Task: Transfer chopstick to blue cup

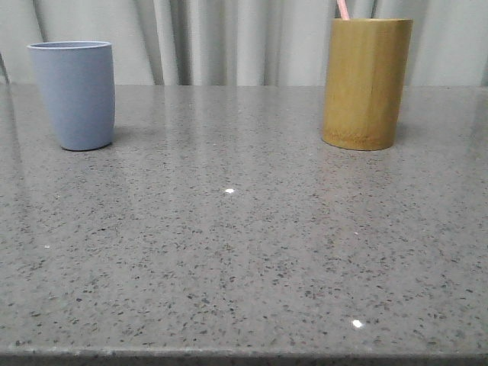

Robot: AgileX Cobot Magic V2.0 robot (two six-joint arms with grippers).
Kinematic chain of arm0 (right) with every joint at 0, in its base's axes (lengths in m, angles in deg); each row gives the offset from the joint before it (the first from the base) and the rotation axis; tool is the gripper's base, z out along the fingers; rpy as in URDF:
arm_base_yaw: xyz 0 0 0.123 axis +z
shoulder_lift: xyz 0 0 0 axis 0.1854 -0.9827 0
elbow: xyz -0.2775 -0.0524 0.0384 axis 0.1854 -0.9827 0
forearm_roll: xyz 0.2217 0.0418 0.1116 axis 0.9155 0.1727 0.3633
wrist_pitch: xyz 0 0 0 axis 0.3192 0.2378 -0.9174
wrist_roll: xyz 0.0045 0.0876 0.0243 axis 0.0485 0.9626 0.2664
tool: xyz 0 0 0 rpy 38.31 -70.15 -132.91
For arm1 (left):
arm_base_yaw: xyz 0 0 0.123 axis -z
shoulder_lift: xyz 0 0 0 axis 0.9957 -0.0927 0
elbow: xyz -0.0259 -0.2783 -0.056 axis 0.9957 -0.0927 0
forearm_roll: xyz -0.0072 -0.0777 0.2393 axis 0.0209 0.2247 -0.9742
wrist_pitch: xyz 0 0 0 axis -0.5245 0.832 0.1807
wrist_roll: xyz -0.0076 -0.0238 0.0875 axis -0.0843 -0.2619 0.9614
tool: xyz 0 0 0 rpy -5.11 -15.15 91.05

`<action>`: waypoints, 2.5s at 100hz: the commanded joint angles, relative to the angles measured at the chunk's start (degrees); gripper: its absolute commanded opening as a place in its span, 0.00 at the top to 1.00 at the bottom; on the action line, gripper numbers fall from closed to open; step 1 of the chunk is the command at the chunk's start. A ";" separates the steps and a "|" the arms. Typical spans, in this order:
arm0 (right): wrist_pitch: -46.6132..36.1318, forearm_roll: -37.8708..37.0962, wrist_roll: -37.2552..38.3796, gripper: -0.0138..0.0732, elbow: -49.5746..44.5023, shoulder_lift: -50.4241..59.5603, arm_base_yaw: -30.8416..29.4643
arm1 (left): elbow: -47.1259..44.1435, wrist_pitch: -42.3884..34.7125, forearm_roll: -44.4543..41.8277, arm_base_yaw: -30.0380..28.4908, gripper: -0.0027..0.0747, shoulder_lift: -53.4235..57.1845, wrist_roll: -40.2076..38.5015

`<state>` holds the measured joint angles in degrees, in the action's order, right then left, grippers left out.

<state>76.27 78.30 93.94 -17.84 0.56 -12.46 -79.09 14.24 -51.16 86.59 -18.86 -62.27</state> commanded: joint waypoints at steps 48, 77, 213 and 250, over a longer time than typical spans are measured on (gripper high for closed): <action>5.41 -0.75 -0.21 0.95 8.44 0.06 0.08 | 2.78 -3.71 3.85 0.03 0.99 1.58 0.03; 13.56 -0.70 -0.21 0.95 20.21 -8.46 0.08 | 15.14 5.35 4.38 0.03 0.99 -6.30 -0.05; 21.71 1.31 -0.21 0.95 41.08 -35.85 0.08 | 38.63 8.57 7.41 0.03 0.98 -35.56 1.09; 21.82 1.31 -0.21 0.63 41.08 -35.85 0.08 | 47.72 16.56 7.41 0.03 0.56 -42.99 3.88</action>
<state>102.66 79.95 93.97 21.24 -34.80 -12.46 -35.91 32.66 -44.32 86.59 -59.39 -58.84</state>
